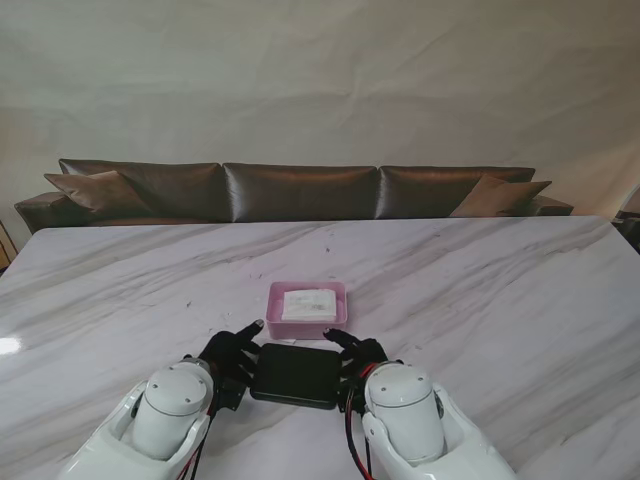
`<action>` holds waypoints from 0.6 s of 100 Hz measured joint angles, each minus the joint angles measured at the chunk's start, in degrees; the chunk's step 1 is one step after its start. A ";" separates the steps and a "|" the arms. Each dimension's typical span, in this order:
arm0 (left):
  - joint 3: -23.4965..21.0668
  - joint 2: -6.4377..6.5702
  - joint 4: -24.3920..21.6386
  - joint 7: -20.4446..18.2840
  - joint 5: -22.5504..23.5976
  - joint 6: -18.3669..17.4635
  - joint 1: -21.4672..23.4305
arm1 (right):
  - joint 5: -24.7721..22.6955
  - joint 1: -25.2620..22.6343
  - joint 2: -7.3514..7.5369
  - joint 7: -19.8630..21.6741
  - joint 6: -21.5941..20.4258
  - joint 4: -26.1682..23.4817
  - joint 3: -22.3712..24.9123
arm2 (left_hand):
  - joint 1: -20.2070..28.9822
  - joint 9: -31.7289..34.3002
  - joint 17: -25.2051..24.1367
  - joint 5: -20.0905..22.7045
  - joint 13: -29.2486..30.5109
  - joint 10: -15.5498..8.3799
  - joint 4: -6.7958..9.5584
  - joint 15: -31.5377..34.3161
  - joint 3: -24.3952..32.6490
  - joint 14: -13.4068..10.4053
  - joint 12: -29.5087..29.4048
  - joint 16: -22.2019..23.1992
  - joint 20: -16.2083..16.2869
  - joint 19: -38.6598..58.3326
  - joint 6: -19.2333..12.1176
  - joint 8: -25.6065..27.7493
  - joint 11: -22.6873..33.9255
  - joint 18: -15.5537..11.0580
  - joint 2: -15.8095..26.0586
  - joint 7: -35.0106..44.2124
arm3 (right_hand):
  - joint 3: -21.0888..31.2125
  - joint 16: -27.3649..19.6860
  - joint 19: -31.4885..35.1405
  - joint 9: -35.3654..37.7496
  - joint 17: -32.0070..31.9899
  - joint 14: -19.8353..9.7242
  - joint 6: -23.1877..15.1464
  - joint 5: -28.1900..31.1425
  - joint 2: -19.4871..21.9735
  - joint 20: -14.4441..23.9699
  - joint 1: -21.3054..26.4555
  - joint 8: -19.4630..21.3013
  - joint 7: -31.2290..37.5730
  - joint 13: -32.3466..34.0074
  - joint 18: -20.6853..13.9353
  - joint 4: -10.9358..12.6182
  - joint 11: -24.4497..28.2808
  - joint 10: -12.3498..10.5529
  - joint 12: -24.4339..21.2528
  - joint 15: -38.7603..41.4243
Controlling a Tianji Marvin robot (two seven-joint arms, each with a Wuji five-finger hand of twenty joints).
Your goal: Refill a tissue box and feed the first sheet
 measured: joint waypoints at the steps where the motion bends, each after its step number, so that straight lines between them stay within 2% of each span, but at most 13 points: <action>1: -0.01 0.01 -0.01 0.00 0.02 0.00 0.01 | -0.01 -0.03 0.00 0.00 0.01 -0.08 0.00 | 0.00 0.00 0.00 0.00 0.00 0.02 0.00 -0.02 0.00 0.06 0.00 0.00 0.00 0.00 0.04 0.00 -0.09 0.06 0.00 0.00 | 0.00 0.00 0.00 0.00 0.00 0.00 0.00 0.00 0.00 0.00 0.00 0.00 -0.01 0.00 0.00 0.00 0.00 0.01 0.00 0.00; 40: -0.03 0.02 -0.37 0.86 0.13 -0.12 0.05 | -0.47 -0.47 -0.03 -0.17 0.47 -1.77 -0.36 | 0.02 -0.28 -0.02 0.00 -0.10 0.70 0.00 -2.24 0.00 1.42 -0.77 -0.03 0.01 -0.02 0.54 0.00 -1.39 1.13 0.00 0.00 | -0.01 -0.02 0.00 -0.19 0.00 0.00 0.45 0.00 0.00 0.00 0.00 0.00 -0.82 -0.01 0.01 0.01 -0.01 0.48 -0.01 0.00; 60: -0.16 0.04 -1.73 1.60 0.55 -0.08 0.22 | -0.31 -0.17 -0.05 -0.47 0.52 -1.73 -0.89 | 0.03 -0.50 -0.11 0.00 -0.77 1.92 0.00 -2.94 0.00 2.78 -0.93 -0.16 0.01 -0.04 1.27 0.00 -2.07 2.14 0.00 -0.07 | -0.01 -0.38 0.00 -0.80 0.00 0.00 1.46 -0.11 0.00 0.09 0.00 0.00 -2.34 -0.02 0.01 0.01 -0.06 0.99 -0.08 -0.62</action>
